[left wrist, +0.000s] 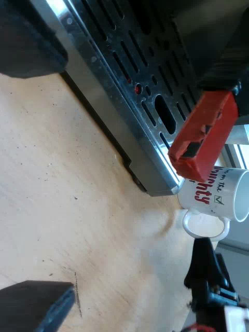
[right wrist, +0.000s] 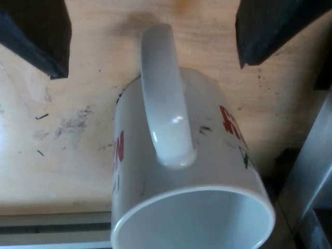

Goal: Place mug into machine

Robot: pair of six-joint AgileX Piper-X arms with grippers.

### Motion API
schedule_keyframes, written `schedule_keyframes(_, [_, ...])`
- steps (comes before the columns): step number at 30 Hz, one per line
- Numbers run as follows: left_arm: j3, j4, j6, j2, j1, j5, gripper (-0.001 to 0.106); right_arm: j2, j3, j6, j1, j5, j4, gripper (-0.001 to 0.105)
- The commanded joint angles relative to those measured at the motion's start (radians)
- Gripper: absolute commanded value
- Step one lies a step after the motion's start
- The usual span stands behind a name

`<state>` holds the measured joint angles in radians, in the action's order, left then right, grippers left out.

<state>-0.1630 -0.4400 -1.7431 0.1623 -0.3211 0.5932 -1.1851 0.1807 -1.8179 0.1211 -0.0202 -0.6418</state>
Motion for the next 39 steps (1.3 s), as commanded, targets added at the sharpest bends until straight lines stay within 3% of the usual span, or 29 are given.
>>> schedule_keyframes(1, [-0.003, 0.019, -0.001, 0.001, -0.005, 0.011, 0.081, -0.053, 0.039, 0.011, 0.0, -0.004, -0.051, 0.058])
schedule_keyframes(5, [-0.003, 0.019, -0.001, 0.001, -0.005, 0.011, 0.081, -0.141, 0.094, 0.042, 0.0, -0.004, -0.06, 0.057])
schedule_keyframes(15, [-0.003, 0.019, -0.001, 0.001, -0.005, 0.011, 0.081, -0.247, 0.175, 0.041, 0.0, -0.002, -0.06, 0.054])
schedule_keyframes(17, [-0.003, 0.019, -0.001, 0.001, -0.005, 0.011, 0.081, -0.247, 0.176, 0.041, 0.0, -0.002, -0.06, 0.043])
schedule_keyframes(19, [-0.003, 0.019, -0.001, 0.001, -0.005, 0.011, 0.081, -0.247, 0.176, 0.041, 0.0, -0.002, -0.06, 0.026])
schedule_keyframes(21, [-0.003, 0.02, -0.001, 0.001, -0.005, 0.011, 0.081, -0.247, 0.176, 0.041, 0.0, -0.002, -0.058, 0.002])
schedule_keyframes(25, [-0.003, 0.02, -0.001, 0.001, -0.005, 0.011, 0.081, -0.223, 0.176, 0.037, 0.0, 0.002, -0.049, 0.0])
schedule_keyframes(29, [-0.003, 0.02, -0.001, 0.001, -0.005, 0.011, 0.081, -0.118, 0.176, -0.05, 0.014, -0.003, 0.041, 0.0])
schedule_keyframes(36, [-0.003, 0.024, -0.001, 0.001, -0.005, 0.009, 0.081, 0.087, 0.174, -0.056, 0.036, -0.008, 0.236, 0.0])
schedule_keyframes(39, [-0.003, 0.045, -0.001, 0.001, -0.005, 0.007, 0.081, 0.33, 0.174, -0.073, 0.089, -0.005, 0.465, 0.0])
